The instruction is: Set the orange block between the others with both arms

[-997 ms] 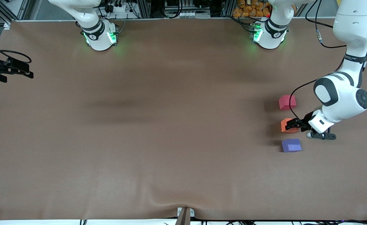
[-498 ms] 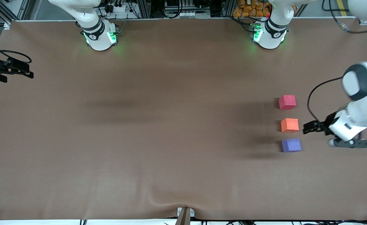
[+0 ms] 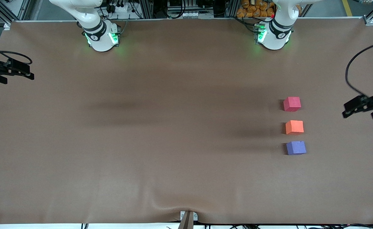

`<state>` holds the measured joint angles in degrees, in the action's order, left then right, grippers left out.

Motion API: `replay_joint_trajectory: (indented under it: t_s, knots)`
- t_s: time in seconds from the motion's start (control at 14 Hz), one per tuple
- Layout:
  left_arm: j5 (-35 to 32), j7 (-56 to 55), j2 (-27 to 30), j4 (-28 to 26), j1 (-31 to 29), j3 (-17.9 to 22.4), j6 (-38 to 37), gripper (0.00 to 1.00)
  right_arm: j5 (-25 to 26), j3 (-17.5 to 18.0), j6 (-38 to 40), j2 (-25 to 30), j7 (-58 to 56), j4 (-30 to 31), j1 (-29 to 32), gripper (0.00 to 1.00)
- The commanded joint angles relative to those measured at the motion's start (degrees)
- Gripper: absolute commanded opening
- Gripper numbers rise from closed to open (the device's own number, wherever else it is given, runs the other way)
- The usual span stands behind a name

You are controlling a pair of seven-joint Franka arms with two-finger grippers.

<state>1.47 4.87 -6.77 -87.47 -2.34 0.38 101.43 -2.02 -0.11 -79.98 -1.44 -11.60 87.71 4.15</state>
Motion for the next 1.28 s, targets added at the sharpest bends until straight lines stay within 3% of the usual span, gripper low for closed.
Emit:
replay_joint_trajectory:
  t_s: [0.0, 0.36, 0.64, 0.78, 1.21]
  knots:
    - [-1.0, -0.8, 3.7, 1.0, 0.1, -0.7, -5.5, 1.00, -0.8, 0.3, 0.0, 1.6, 0.4, 1.3, 0.6, 1.00]
    - [-0.6, -1.1, 8.7, -0.3, 0.0, -0.6, -11.8, 1.00, -0.8, 0.3, 0.0, 1.6, 0.3, 1.3, 0.6, 1.00]
    - [0.1, -2.9, 12.6, -4.2, 0.7, -0.8, -11.9, 1.00, -0.4, 0.3, -0.2, 1.7, 0.1, 1.3, 0.5, 1.00]
    - [-0.1, -8.5, 12.7, -4.5, 2.4, -1.3, -12.7, 1.00, -0.3, 0.3, -0.3, 1.6, 0.1, 1.3, 0.5, 1.00]
    - [-5.0, -8.8, 10.2, -1.7, 2.4, -2.3, -15.0, 1.00, 0.0, 0.3, -0.7, 1.7, 0.0, 1.6, 0.5, 1.00]
